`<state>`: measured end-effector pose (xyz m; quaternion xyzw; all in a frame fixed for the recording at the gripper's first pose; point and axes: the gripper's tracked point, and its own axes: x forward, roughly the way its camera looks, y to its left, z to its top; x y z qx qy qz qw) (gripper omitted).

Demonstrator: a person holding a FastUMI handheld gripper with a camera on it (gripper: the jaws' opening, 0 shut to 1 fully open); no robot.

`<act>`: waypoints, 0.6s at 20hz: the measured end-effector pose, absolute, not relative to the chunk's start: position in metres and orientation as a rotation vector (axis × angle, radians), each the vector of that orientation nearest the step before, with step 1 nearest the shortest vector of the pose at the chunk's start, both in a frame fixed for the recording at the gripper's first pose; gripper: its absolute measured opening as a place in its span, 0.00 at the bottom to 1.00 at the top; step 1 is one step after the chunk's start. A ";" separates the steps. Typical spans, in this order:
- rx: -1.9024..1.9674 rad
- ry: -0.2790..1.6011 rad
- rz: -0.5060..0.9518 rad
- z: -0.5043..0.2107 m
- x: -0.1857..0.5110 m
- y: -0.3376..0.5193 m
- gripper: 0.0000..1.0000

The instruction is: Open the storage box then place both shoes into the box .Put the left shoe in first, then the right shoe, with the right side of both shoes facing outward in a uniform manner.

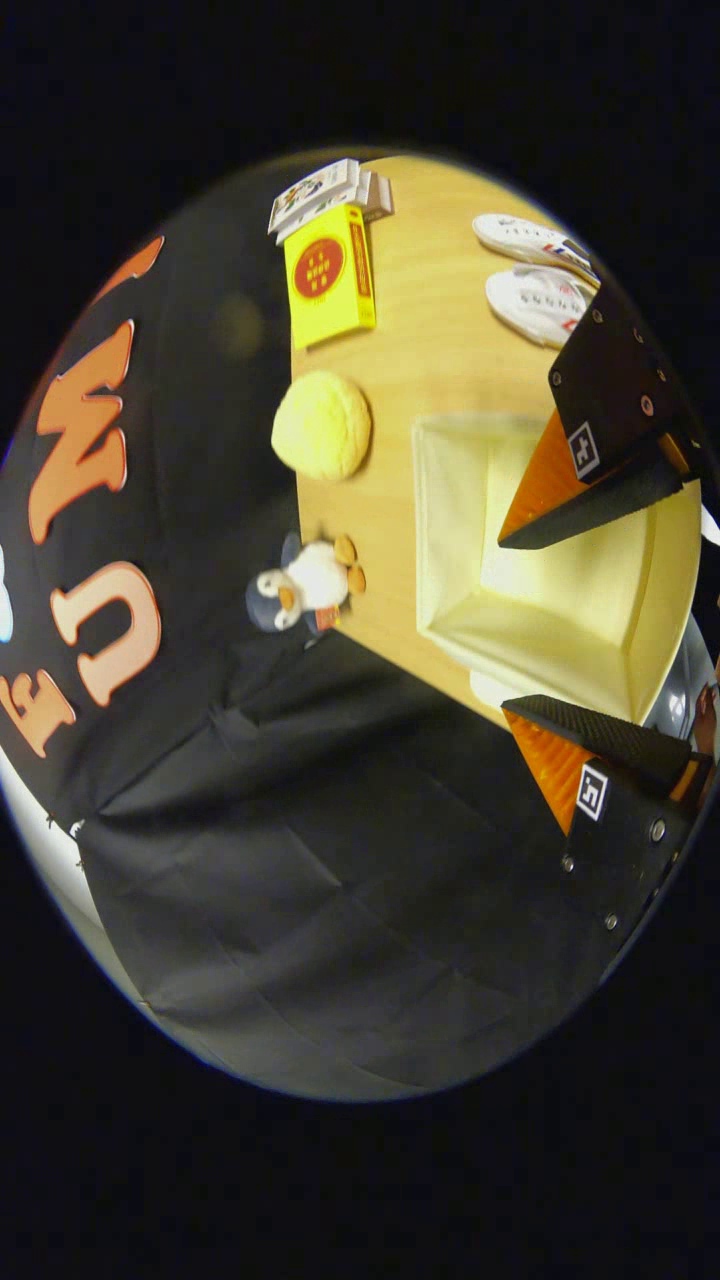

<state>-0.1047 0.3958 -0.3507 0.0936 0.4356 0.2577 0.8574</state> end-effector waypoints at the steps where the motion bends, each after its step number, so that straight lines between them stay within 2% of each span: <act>1: 0.184 0.919 0.498 -0.357 -0.103 0.370 0.88; 8: -0.001 0.953 0.247 -0.434 -0.114 0.191 0.88; 12: -0.068 1.002 0.162 -0.475 -0.130 0.130 0.81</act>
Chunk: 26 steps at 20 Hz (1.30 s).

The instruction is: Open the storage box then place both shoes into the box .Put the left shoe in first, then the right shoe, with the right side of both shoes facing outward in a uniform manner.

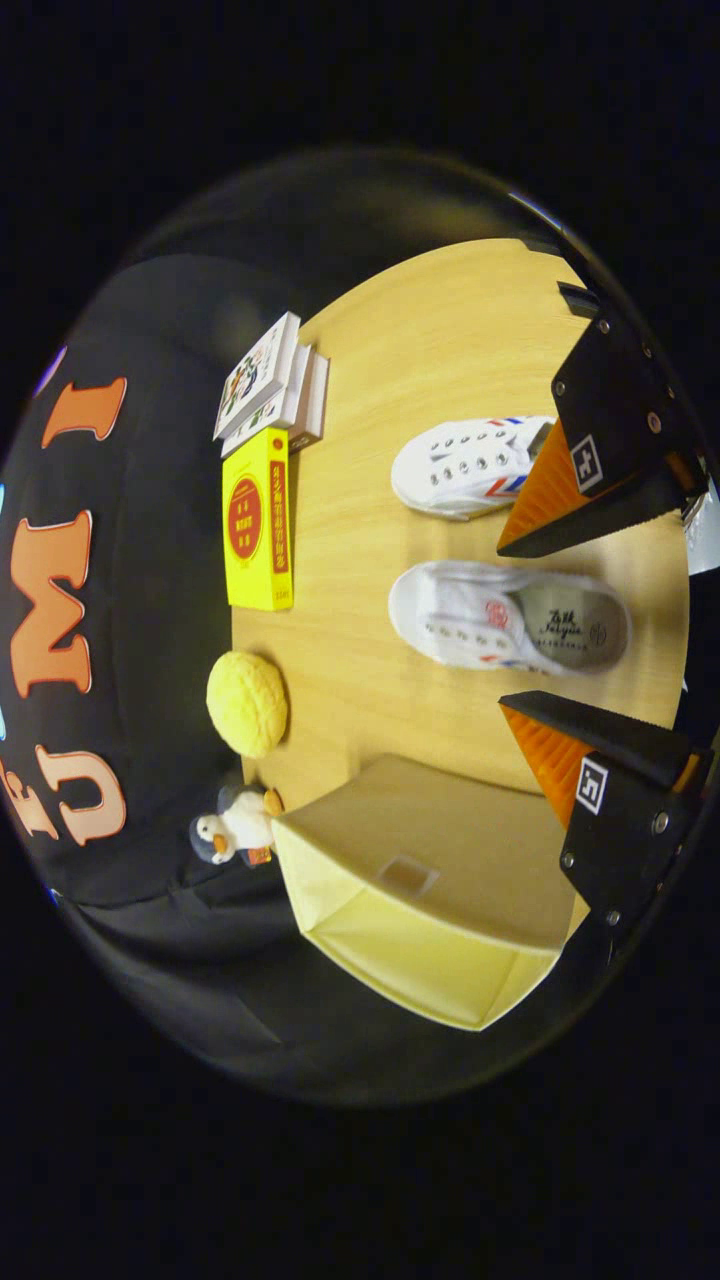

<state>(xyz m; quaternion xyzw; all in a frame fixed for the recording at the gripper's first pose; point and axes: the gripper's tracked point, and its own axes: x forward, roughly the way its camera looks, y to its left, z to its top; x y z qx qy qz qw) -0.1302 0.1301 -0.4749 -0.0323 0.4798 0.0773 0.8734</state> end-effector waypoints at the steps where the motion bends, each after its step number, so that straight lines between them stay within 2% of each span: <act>1: -0.072 1.017 0.156 -0.485 -0.133 0.122 0.80; 5: -0.069 1.051 0.148 -0.515 -0.137 0.108 0.67; 7: -0.077 1.050 0.139 -0.529 -0.132 0.105 0.59; 10: -0.062 1.040 0.137 -0.542 -0.121 0.108 0.41; 20: -0.031 0.982 0.090 -0.558 -0.095 0.119 0.04; 26: 0.044 0.960 0.094 -0.533 -0.084 0.120 0.01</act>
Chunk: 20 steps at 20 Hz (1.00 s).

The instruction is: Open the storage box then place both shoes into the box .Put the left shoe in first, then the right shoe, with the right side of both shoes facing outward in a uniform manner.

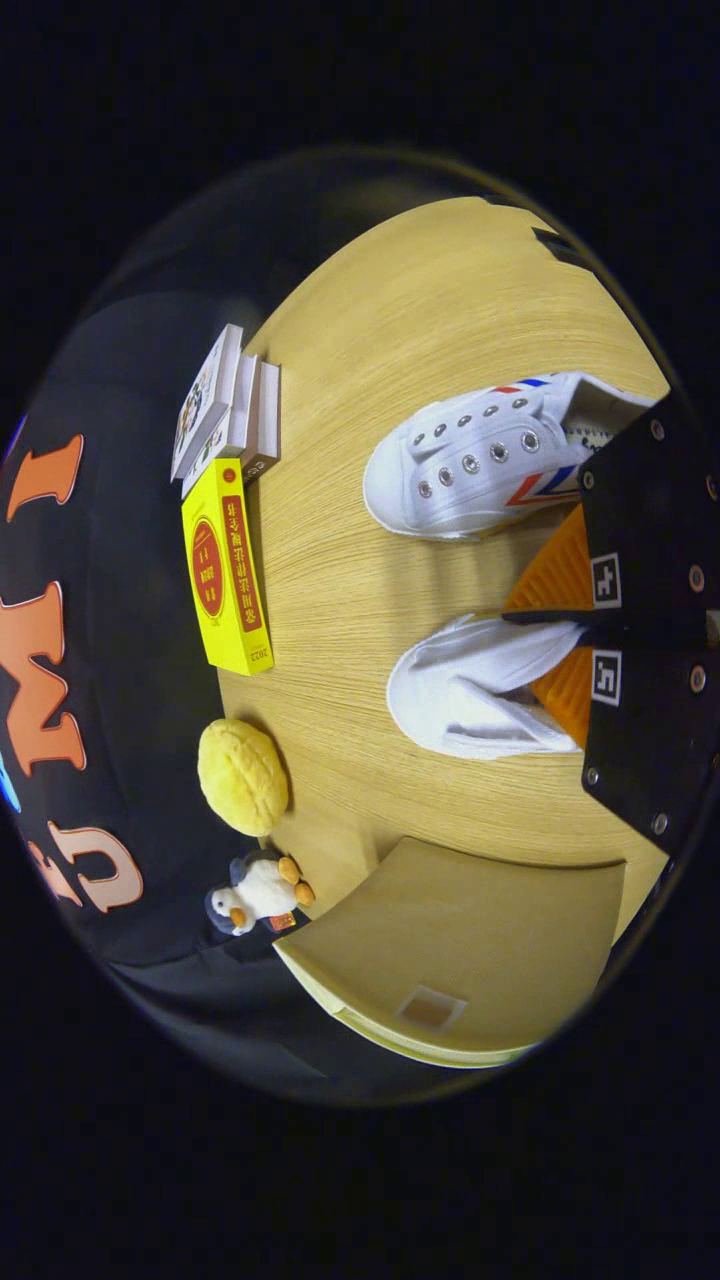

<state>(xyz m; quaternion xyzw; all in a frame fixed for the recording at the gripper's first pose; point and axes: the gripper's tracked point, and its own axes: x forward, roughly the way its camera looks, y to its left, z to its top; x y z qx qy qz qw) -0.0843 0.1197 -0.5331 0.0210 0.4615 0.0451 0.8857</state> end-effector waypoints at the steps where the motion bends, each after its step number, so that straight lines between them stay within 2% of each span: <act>1: 0.047 0.945 0.106 -0.526 -0.082 0.122 0.01; 12: 0.144 0.861 0.123 -0.404 -0.051 0.156 0.01; 20: 0.192 0.843 0.238 -0.338 -0.045 0.252 0.01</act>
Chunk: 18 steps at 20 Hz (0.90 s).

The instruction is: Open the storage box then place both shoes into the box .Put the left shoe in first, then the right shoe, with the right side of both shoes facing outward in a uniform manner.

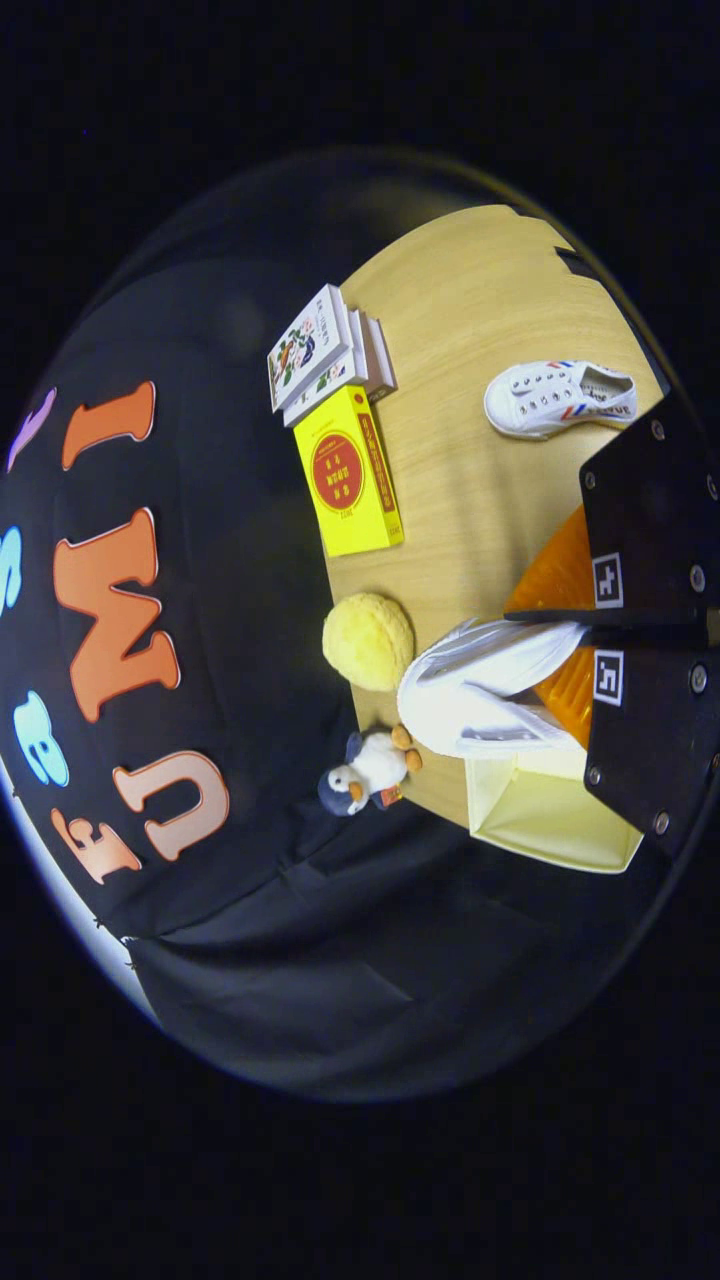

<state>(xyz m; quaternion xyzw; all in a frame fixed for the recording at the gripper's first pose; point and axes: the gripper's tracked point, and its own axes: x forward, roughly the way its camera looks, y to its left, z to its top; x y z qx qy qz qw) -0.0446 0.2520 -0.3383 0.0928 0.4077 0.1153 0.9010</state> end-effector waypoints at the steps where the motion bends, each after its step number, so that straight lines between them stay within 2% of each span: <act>1: 0.185 0.846 0.264 -0.337 -0.046 0.272 0.01; 7: 0.173 0.936 0.329 -0.362 -0.068 0.369 0.01; 15: 0.177 1.114 0.194 -0.426 -0.089 0.421 0.03; 17: 0.180 1.163 0.207 -0.436 -0.098 0.431 0.03; 18: 0.208 1.197 0.250 -0.438 -0.106 0.438 0.09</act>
